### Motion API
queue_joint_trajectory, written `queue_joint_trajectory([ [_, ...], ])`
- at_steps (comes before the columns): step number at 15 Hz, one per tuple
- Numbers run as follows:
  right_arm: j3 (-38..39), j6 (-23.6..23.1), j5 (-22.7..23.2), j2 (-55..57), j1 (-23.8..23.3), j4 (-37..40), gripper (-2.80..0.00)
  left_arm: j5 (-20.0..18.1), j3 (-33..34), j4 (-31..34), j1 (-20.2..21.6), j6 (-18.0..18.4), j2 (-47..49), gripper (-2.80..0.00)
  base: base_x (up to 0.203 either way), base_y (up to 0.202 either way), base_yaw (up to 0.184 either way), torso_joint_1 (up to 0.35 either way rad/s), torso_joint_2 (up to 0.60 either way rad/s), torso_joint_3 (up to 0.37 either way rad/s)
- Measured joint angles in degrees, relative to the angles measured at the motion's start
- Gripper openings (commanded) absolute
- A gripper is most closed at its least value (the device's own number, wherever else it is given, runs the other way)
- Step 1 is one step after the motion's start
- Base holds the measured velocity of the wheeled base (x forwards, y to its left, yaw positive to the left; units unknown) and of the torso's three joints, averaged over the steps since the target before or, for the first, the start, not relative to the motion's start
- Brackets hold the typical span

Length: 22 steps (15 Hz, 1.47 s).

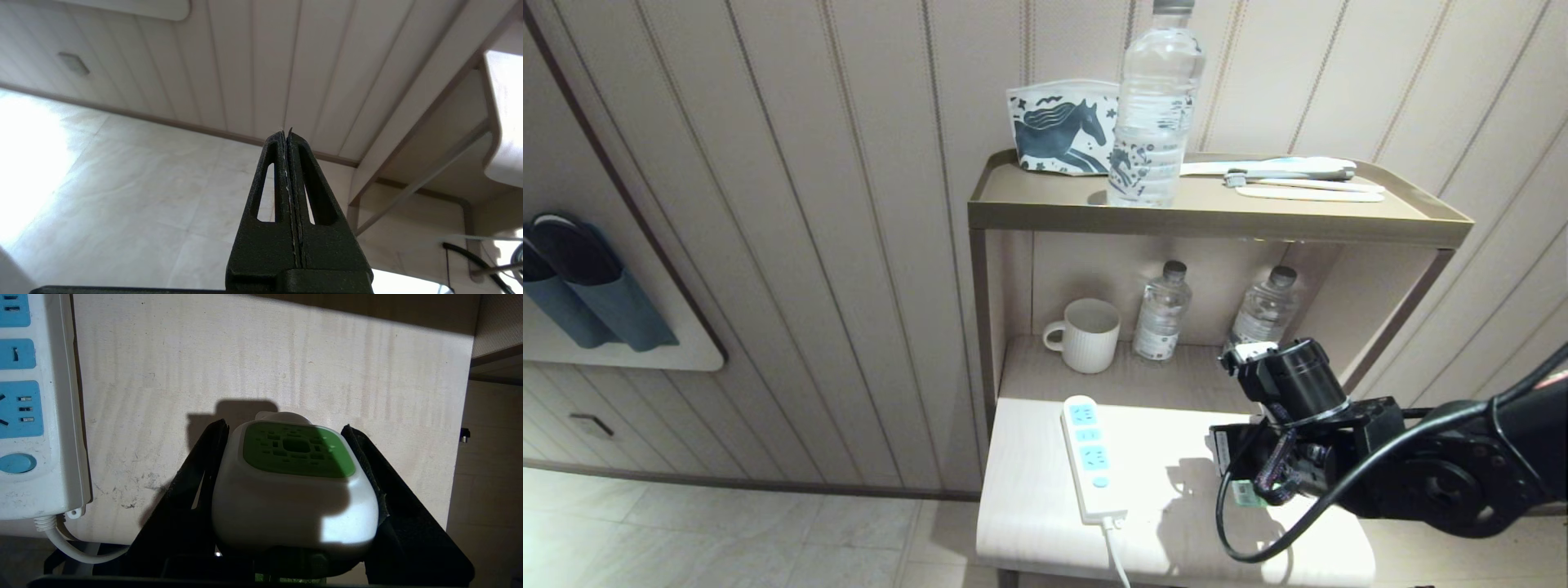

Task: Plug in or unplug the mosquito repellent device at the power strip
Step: Place the mosquito repellent liquid on the table

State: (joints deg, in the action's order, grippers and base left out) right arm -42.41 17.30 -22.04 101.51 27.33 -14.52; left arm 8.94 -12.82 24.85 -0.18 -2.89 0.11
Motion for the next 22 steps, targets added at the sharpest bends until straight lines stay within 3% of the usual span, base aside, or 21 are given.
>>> queue_joint_trajectory([
  [2,0.2,-0.1,0.0,0.0,0.1,0.0,-2.80,-3.1,2.7,-3.3,0.0,0.7,0.0,-2.80,0.000,0.000,0.000,0.000,0.00,0.000],
  [6,-0.2,0.5,0.0,0.3,0.1,-0.1,-2.80,-10.9,6.8,-11.0,0.0,5.5,-0.1,-2.80,0.000,0.000,0.000,0.000,0.00,0.000],
  [9,-0.6,-0.2,0.1,1.5,0.1,-1.8,-2.80,-10.6,7.1,-11.0,0.0,4.3,-0.1,-2.80,0.000,0.000,0.000,0.000,0.00,0.000],
  [16,-1.5,-6.7,-0.2,8.1,0.0,-11.1,-2.80,-10.4,7.2,-10.6,0.0,3.5,-0.2,-2.80,0.000,0.000,0.000,0.000,0.00,0.000],
  [22,-3.4,-7.0,0.1,13.1,-1.5,-14.0,-2.80,-10.1,7.1,-10.3,0.0,3.6,-0.2,-2.80,0.000,0.000,0.000,0.000,0.00,0.000],
])
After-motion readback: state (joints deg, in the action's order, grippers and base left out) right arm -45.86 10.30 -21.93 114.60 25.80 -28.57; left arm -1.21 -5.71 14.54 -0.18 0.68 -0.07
